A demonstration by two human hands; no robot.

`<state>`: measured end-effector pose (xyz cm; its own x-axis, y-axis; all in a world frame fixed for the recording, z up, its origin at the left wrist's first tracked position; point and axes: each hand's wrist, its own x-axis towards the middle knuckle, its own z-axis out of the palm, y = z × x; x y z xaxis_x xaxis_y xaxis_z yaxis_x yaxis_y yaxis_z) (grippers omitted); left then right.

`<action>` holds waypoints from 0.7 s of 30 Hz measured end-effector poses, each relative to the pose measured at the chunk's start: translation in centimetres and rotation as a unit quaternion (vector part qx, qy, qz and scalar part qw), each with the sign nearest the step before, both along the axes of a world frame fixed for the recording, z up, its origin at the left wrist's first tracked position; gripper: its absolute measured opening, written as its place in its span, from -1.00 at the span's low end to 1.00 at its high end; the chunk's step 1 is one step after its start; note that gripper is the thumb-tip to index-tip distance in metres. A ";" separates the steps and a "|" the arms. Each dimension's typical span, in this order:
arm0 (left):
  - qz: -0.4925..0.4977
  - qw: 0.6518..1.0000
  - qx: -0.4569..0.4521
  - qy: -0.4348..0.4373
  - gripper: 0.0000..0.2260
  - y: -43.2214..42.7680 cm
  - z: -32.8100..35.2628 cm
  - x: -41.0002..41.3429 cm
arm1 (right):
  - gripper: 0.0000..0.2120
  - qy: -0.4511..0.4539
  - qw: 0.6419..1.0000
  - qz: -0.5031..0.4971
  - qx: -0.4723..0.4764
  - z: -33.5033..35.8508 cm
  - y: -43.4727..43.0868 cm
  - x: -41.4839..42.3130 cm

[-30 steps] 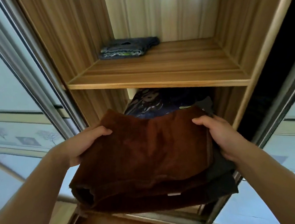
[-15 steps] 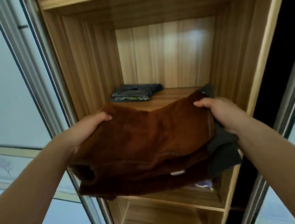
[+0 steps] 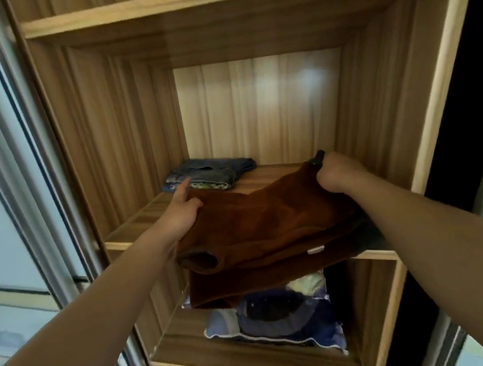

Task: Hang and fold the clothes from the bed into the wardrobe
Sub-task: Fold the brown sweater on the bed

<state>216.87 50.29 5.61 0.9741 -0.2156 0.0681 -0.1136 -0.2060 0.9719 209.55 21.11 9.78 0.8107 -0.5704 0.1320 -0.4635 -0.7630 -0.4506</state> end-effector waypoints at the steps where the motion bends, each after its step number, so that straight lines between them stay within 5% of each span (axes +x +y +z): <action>1: 0.000 1.000 0.011 -0.002 -0.51 -0.5 -0.5 0.9 | -0.68 0.014 0.999 -0.010 -0.042 -0.3 -0.2 0.5; 9: 0.057 0.997 0.048 -0.007 -0.64 -4.2 -1.7 5.6 | -0.61 0.064 0.972 -0.020 -0.224 -2.1 0.9 1.2; 21: 0.020 0.999 -0.032 0.027 -0.79 -7.1 -3.3 6.1 | -0.17 0.092 0.993 0.068 -0.024 -3.4 3.9 -0.6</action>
